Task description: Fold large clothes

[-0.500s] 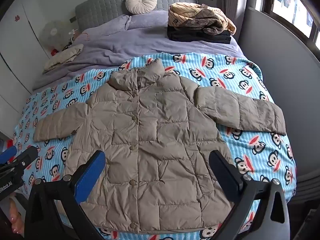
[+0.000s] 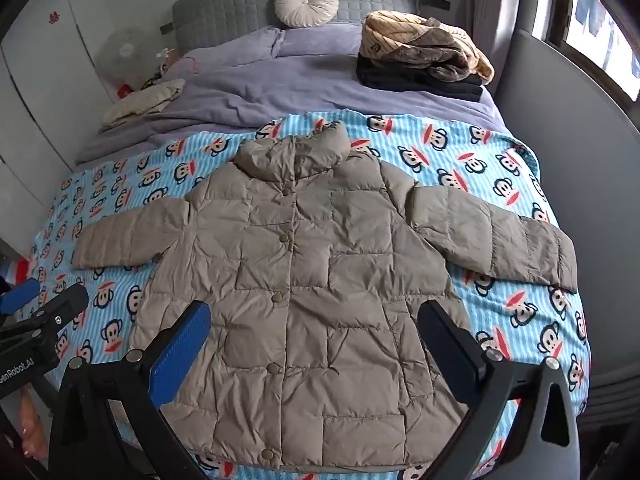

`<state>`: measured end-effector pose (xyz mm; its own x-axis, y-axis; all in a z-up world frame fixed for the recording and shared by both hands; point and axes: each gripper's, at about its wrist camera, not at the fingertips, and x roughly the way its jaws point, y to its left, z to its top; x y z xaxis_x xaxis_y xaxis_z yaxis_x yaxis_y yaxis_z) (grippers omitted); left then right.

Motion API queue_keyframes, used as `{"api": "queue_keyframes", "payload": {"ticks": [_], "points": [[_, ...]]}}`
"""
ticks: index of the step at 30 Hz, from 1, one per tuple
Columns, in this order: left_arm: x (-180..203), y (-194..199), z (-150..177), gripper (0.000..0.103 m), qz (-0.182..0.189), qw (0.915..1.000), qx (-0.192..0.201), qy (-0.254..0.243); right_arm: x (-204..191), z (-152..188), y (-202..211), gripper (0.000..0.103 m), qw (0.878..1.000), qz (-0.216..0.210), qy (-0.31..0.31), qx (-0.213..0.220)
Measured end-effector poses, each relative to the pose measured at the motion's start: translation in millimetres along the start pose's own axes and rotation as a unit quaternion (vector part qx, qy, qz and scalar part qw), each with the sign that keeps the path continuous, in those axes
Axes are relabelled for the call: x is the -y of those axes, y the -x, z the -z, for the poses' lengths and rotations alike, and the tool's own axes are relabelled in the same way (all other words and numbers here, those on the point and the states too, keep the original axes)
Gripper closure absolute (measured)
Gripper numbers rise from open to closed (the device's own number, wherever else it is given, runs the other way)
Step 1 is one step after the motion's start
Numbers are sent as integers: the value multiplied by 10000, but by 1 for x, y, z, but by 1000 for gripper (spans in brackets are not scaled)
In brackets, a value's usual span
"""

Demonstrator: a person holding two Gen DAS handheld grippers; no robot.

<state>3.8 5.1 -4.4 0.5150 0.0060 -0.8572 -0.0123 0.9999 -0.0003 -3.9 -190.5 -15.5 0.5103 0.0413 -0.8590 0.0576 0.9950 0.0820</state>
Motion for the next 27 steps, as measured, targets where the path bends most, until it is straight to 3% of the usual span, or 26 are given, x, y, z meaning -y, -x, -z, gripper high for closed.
{"api": "queue_keyframes", "payload": {"ticks": [27], "points": [[5,-4,3,0,12,10000,-69,-66,3,-1,-6,0,9999,19,-92,-134]]}}
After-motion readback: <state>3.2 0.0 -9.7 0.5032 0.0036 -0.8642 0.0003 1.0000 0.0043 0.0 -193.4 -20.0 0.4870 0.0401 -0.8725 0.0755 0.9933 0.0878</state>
